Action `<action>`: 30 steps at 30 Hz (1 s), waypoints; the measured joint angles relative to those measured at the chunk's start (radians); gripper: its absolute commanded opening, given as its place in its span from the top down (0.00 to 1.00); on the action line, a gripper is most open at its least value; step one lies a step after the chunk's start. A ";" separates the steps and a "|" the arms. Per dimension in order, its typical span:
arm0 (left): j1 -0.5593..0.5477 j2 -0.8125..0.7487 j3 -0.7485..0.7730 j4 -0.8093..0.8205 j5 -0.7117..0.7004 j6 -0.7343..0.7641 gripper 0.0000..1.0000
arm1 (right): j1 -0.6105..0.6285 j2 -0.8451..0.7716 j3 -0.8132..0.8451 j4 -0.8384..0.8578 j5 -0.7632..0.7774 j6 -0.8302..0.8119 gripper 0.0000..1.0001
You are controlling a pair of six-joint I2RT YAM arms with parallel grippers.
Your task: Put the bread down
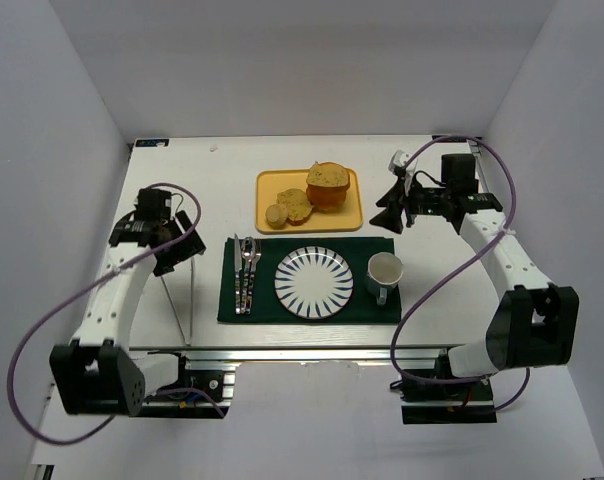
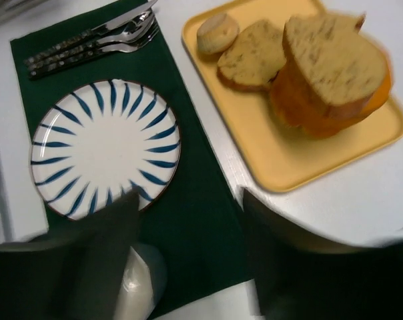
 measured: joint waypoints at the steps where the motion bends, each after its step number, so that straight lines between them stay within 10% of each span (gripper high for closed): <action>1: 0.000 0.043 0.007 -0.013 -0.009 0.003 0.08 | 0.000 0.018 0.000 -0.005 0.003 0.007 0.16; 30: 0.021 0.397 -0.079 -0.109 -0.065 0.162 0.02 | -0.034 0.080 0.022 0.008 0.030 0.042 0.11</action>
